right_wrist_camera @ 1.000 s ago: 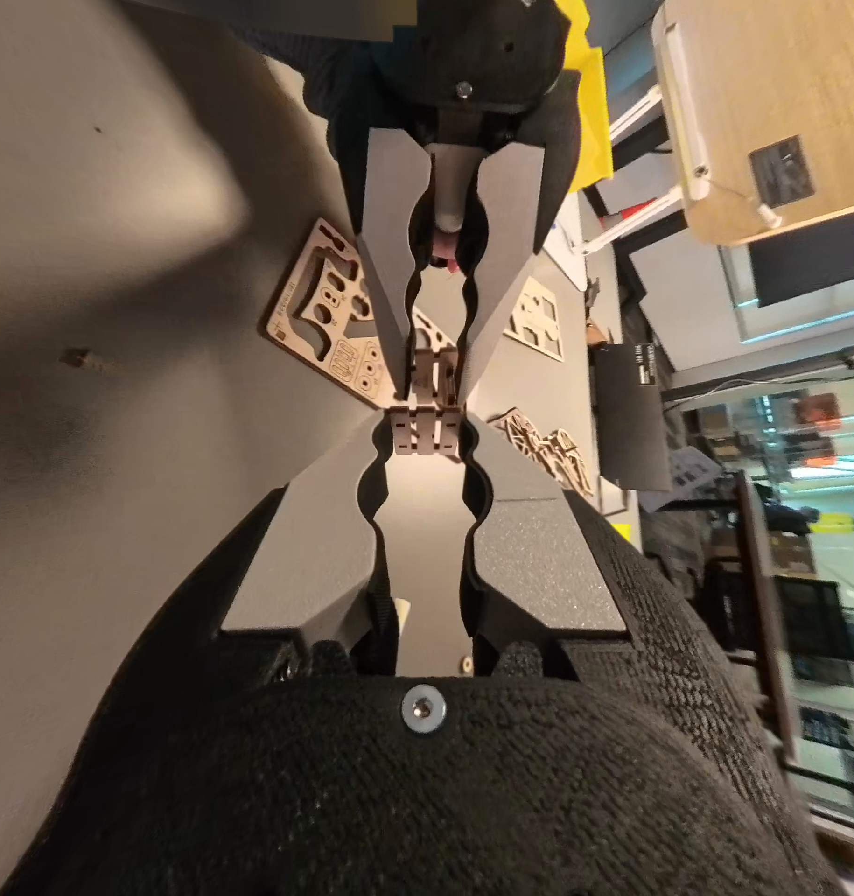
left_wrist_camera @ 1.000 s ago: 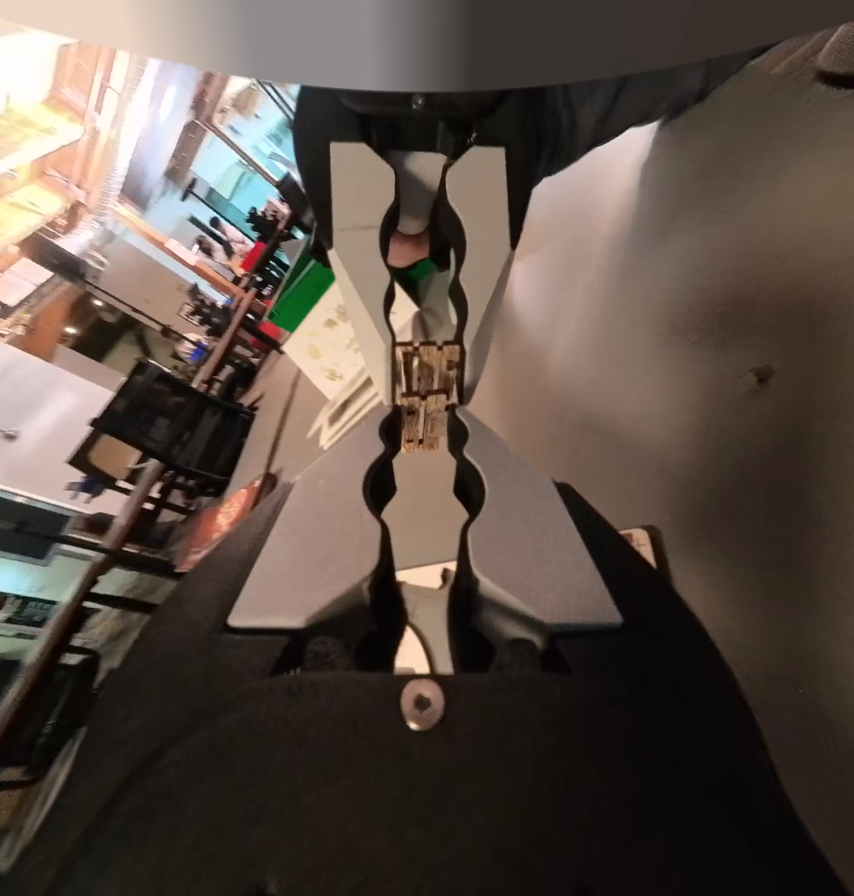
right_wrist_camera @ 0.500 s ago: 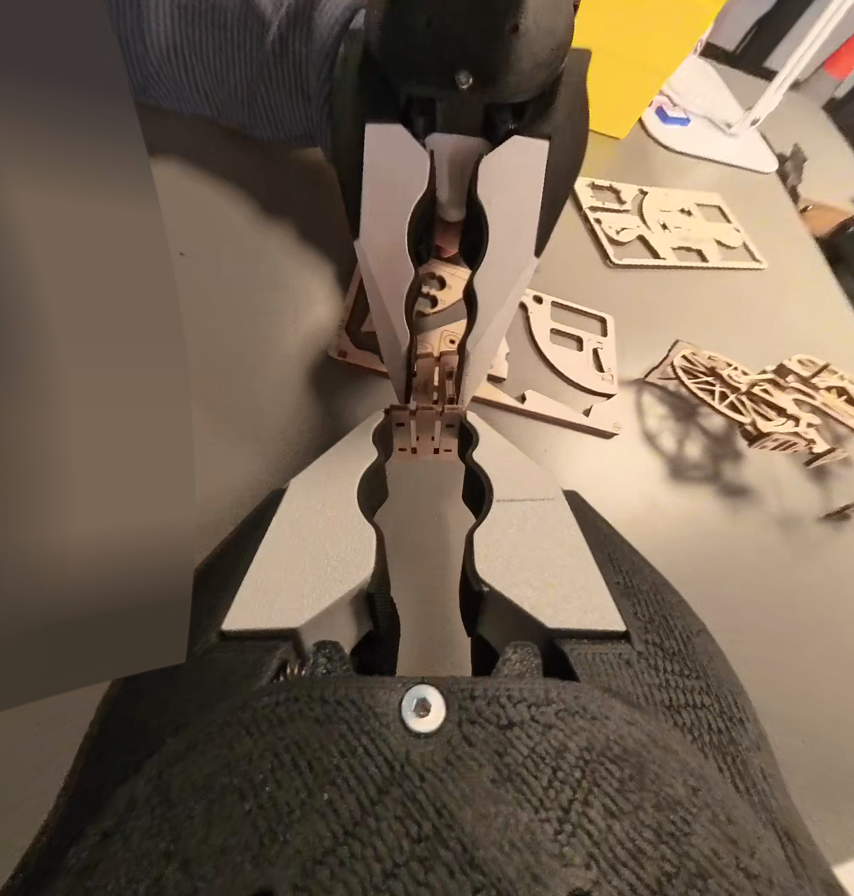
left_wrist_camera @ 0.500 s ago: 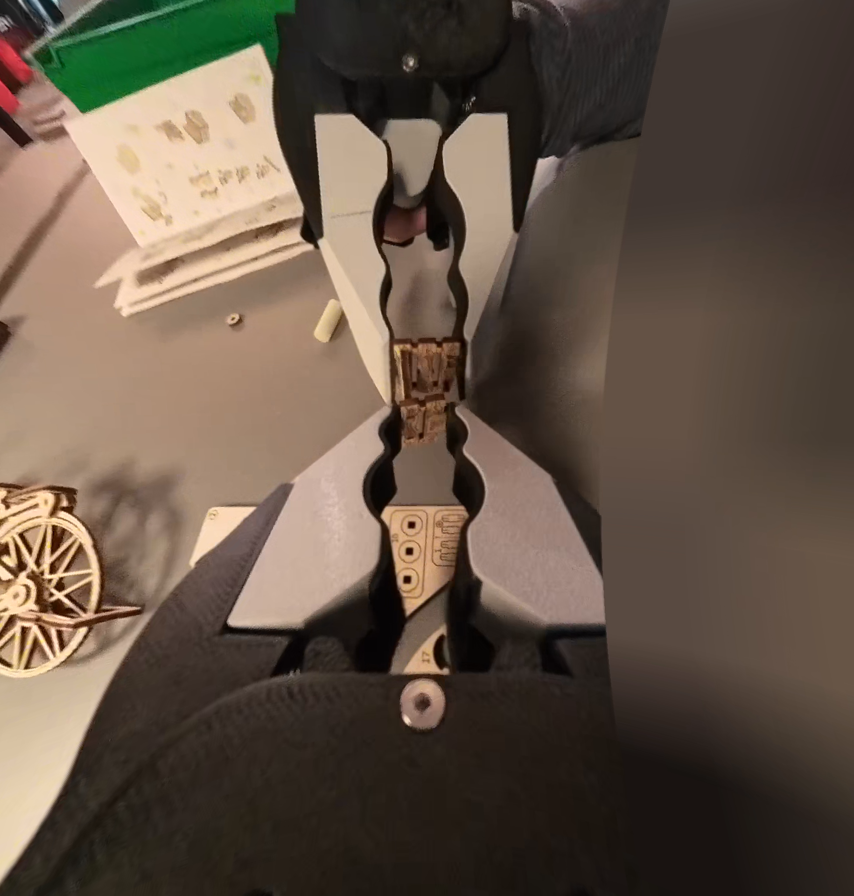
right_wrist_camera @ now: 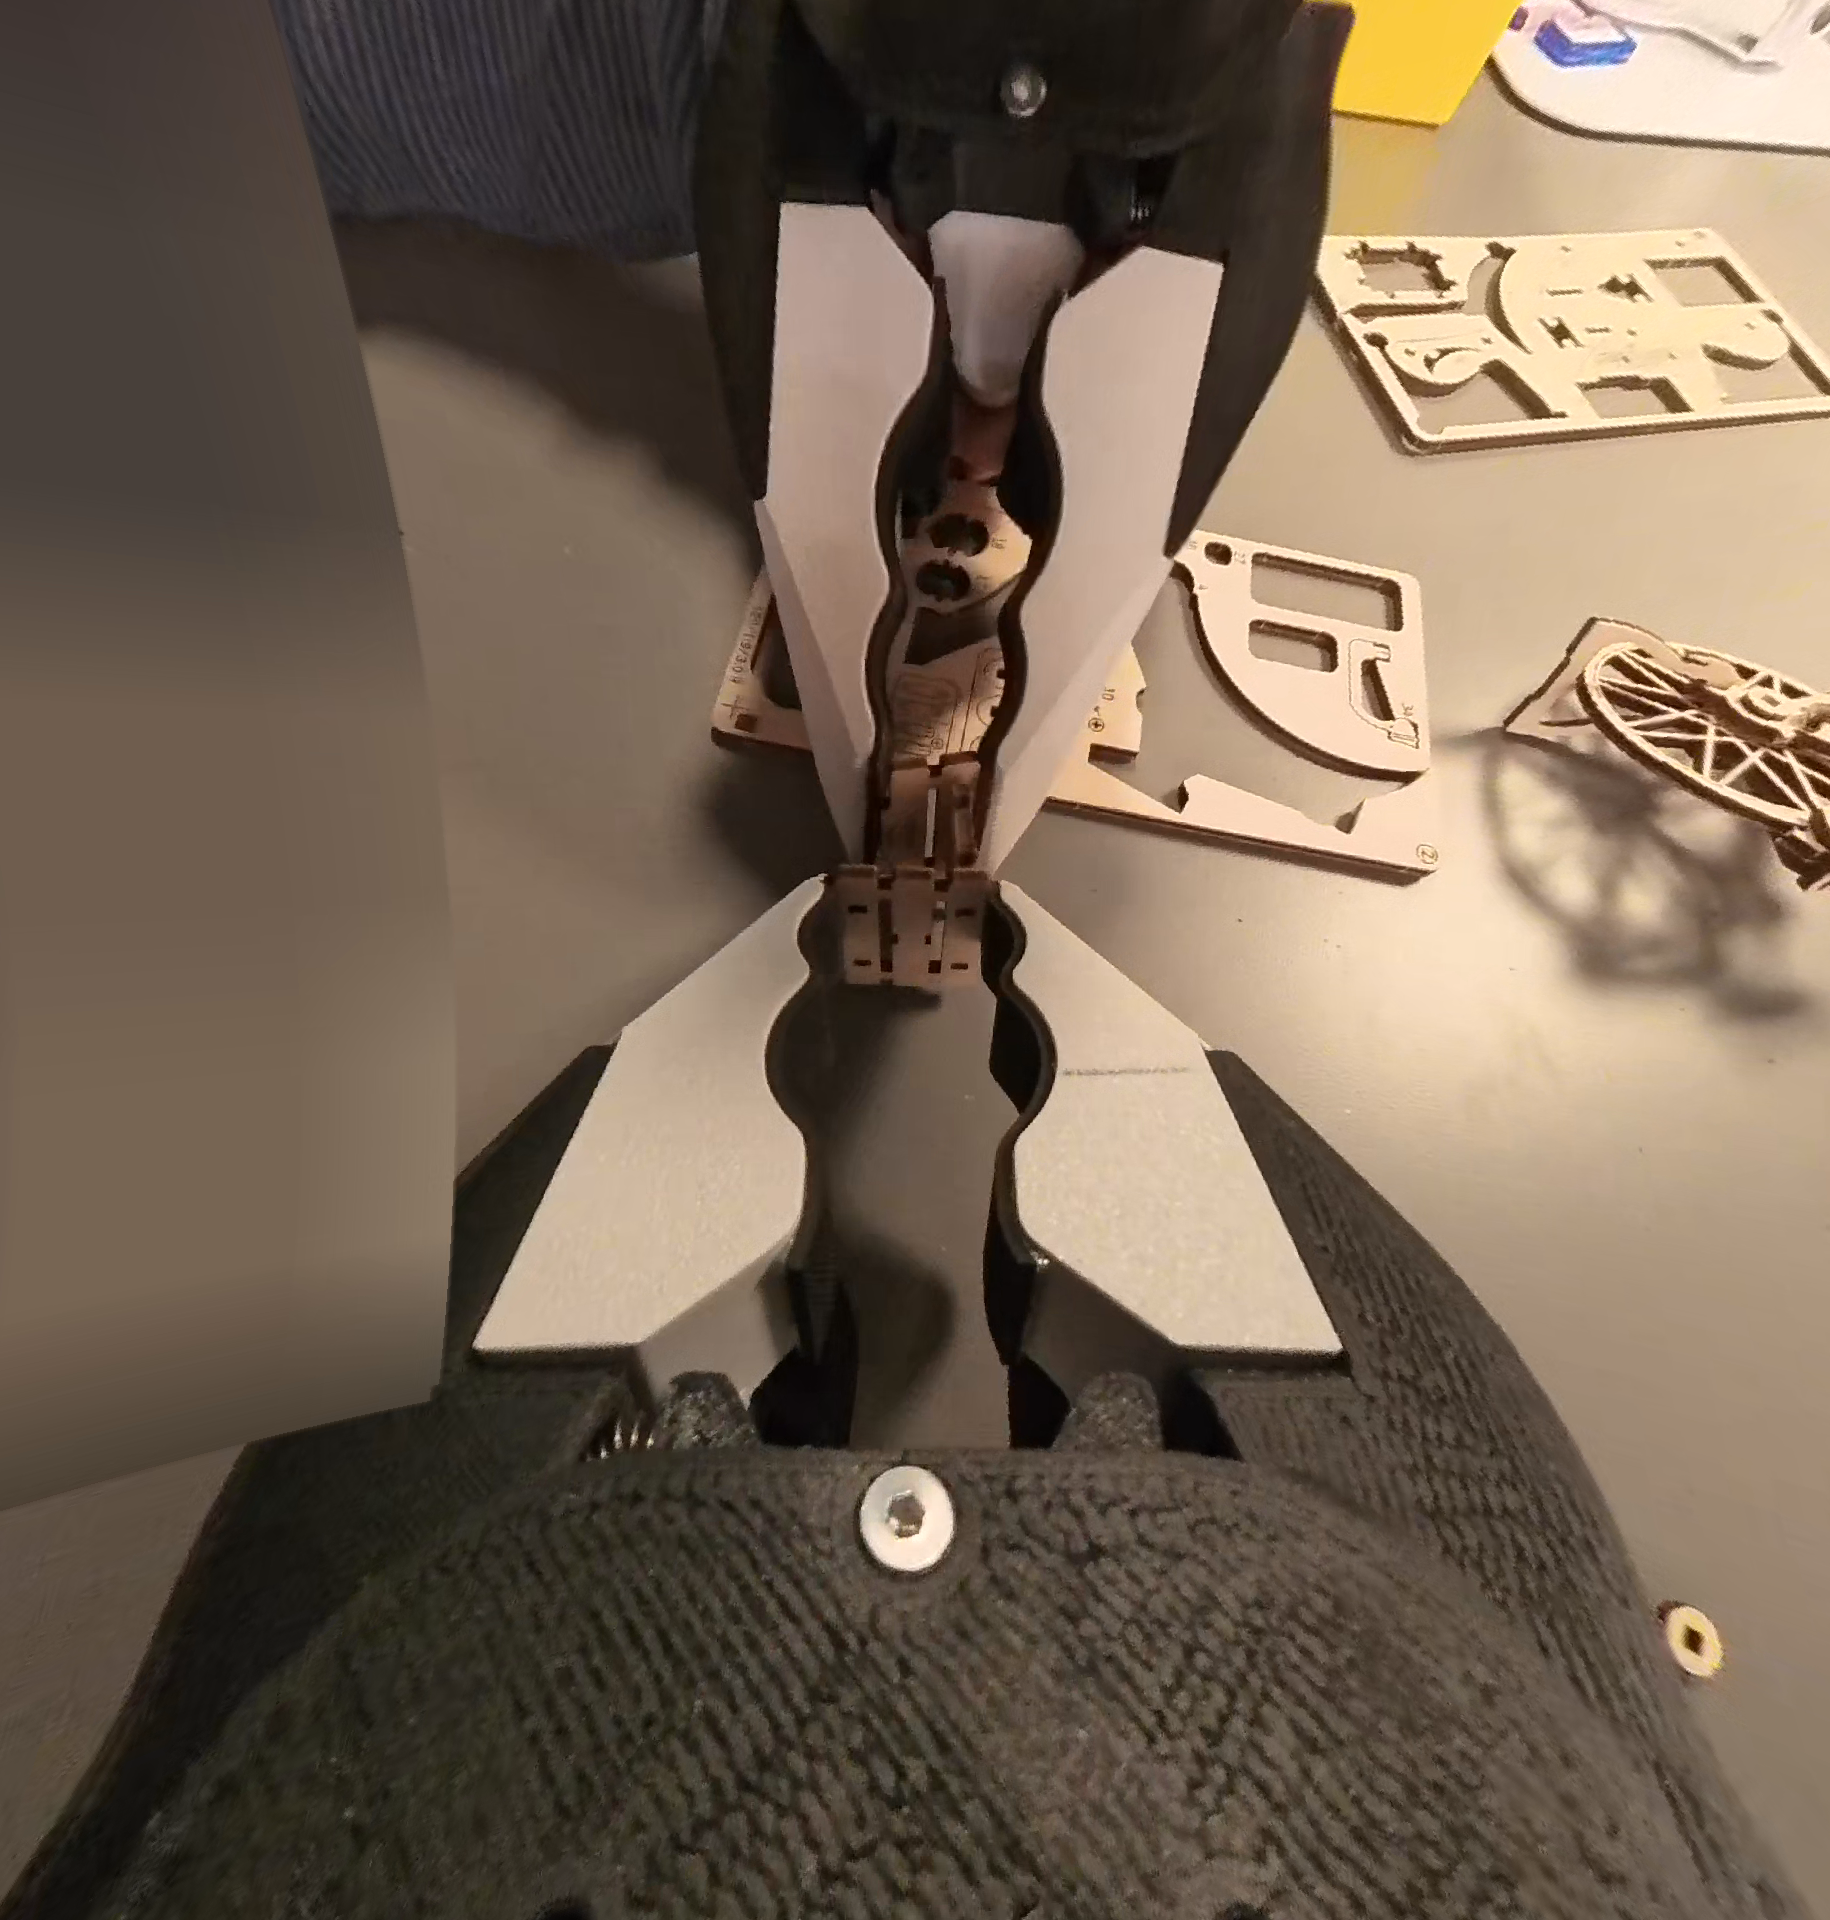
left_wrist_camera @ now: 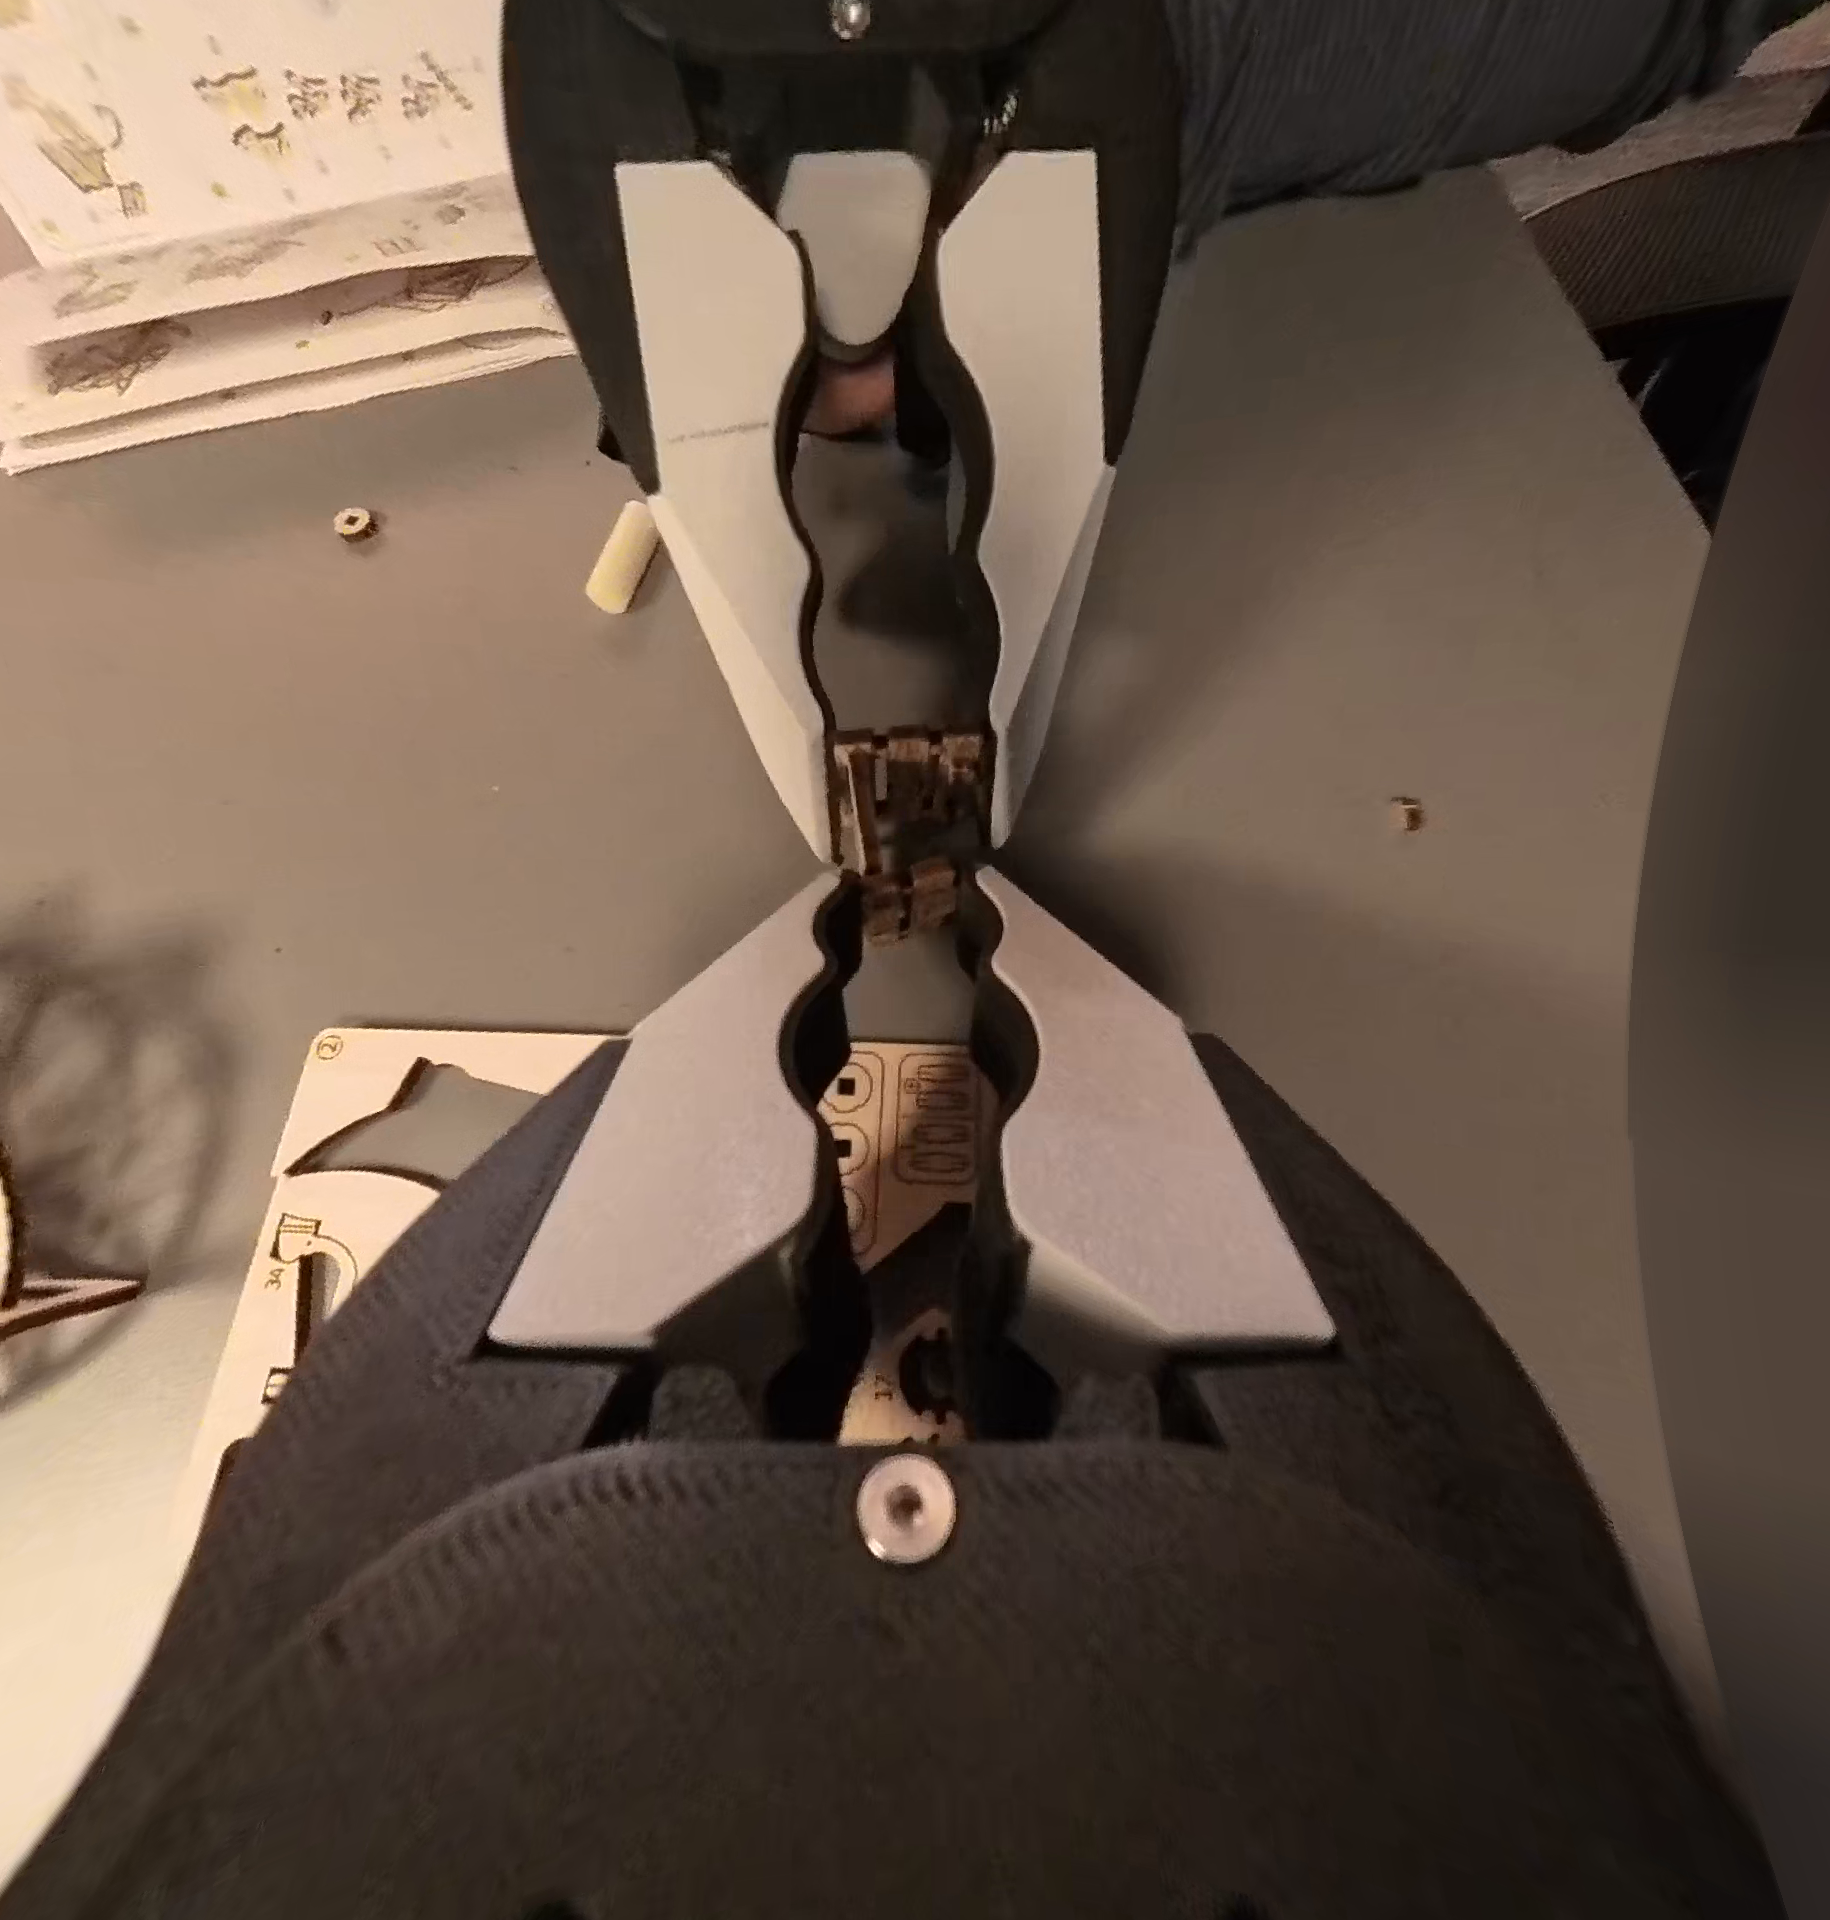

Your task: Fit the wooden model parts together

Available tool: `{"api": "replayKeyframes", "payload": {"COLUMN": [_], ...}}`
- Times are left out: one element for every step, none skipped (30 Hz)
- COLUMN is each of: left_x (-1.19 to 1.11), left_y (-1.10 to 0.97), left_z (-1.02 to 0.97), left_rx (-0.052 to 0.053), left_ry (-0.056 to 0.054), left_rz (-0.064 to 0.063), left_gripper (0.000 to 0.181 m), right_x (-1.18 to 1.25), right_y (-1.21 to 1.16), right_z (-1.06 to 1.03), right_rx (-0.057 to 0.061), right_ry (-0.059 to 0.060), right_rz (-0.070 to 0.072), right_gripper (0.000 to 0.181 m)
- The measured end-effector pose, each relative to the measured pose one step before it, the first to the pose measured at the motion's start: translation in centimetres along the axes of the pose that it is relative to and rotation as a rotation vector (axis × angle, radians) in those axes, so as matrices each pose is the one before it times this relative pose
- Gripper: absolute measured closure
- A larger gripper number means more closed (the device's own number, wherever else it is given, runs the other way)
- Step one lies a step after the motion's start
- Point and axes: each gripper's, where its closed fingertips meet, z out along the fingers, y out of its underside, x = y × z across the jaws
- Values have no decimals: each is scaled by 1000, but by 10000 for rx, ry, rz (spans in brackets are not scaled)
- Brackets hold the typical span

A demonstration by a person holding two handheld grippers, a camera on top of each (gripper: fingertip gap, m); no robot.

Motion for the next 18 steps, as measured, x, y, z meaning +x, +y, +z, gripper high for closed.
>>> {"api": "replayKeyframes", "payload": {"left_x": [-2,-7,0,-10,-4,-44,-57,-93,-63,-41,10,46,62,89,1,-29,24,177], "left_y": [-1,2,14,5,5,-2,-4,-8,-3,-9,14,9,8,-13,-15,-19,0,-9], "left_z": [5,4,14,25,-2,1,2,-4,1,-4,4,17,21,17,12,0,4,15], "left_rx": [0,-2,-10,-9,-2,1,3,1,5,2,-5,-11,-14,-2,6,10,-3,-2], "left_ry": [29,25,29,34,32,-33,-45,-47,-9,11,34,25,15,23,-18,21,58,111], "left_rz": [-29,-31,-39,-54,-38,-3,-8,-38,-56,-59,-23,16,54,58,0,-58,-53,45], "left_gripper": [164,164,164,164,164,164,165,164,165,165,164,164,164,164,164,164,164,164], "right_x": [-27,-46,-44,-29,21,65,120,140,110,2,-89,-138,-135,-49,59,43,-97,-213], "right_y": [11,-5,-16,-7,-35,-49,-22,9,14,16,21,12,2,6,7,1,6,-8], "right_z": [-4,-8,3,14,20,10,4,7,0,5,-8,-25,-16,-21,-17,-9,-14,-21], "right_rx": [-48,-62,-78,-106,-89,-25,44,70,39,-29,-90,-104,-87,-50,14,66,43,-9], "right_ry": [6,-2,-2,5,4,9,14,24,25,22,0,-32,-63,-74,-41,-28,-44,-88], "right_rz": [-81,-128,-161,-177,-81,36,119,174,119,-13,-123,-167,-94,29,106,108,-21,-87], "right_gripper": [156,156,156,156,156,156,156,156,156,156,156,156,156,156,156,156,156,156]}}
